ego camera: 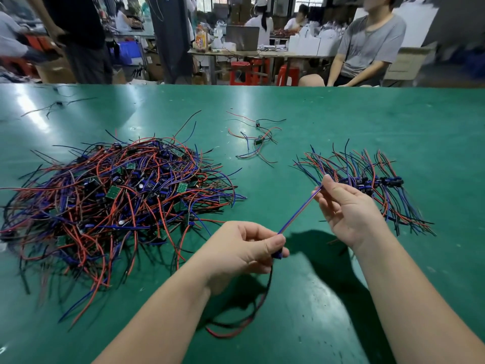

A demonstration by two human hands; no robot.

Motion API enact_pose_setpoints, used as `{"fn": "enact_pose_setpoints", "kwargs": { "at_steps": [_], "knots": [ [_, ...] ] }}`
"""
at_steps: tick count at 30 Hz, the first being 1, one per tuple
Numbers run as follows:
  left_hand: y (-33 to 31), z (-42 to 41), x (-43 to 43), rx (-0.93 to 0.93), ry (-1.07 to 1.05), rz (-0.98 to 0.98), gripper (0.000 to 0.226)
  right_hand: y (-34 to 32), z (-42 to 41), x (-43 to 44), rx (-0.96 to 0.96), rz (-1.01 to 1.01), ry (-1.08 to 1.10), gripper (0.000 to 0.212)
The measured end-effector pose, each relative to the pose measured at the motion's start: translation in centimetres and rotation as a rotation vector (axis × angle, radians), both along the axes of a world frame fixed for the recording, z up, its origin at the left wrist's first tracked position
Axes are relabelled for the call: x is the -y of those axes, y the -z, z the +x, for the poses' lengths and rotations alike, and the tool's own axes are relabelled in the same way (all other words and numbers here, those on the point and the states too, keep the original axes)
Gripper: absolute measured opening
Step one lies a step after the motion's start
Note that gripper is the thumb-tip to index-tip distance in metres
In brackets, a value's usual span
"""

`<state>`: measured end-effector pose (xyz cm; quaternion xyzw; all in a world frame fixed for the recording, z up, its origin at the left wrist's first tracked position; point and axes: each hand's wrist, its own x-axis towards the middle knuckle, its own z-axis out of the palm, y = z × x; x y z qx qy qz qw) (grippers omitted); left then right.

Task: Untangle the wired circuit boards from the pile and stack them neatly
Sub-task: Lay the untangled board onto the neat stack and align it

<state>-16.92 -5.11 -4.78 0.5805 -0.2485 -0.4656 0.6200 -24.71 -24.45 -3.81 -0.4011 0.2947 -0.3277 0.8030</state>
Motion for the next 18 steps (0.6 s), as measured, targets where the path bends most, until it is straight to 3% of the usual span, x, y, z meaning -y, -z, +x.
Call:
{"fn": "enact_pose_setpoints", "kwargs": {
  "at_steps": [5, 7, 10, 13, 18],
  "knots": [
    [-1.0, 0.6, 0.1, -0.375, -0.144, -0.165, 0.017, 0.7, 0.4, -0.8, -0.023, -0.056, -0.166, 0.006],
    [-1.2, 0.9, 0.1, -0.437, -0.221, -0.208, 0.028, 1.3, 0.4, -2.2, -0.117, -0.216, -0.328, 0.024],
    [-1.2, 0.9, 0.2, -0.464, -0.306, -0.227, 0.034, 1.9, 0.9, -5.0, -0.075, -0.363, -0.478, 0.037],
    [-1.1, 0.6, 0.3, -0.452, -0.365, -0.237, 0.034, 1.8, 1.5, -6.8, 0.06, -0.317, -0.447, 0.028],
    [-0.8, 0.1, 0.8, -0.38, -0.454, -0.261, 0.033, 1.7, 1.5, -6.8, 0.128, -0.236, -0.408, 0.022]
  ]
}}
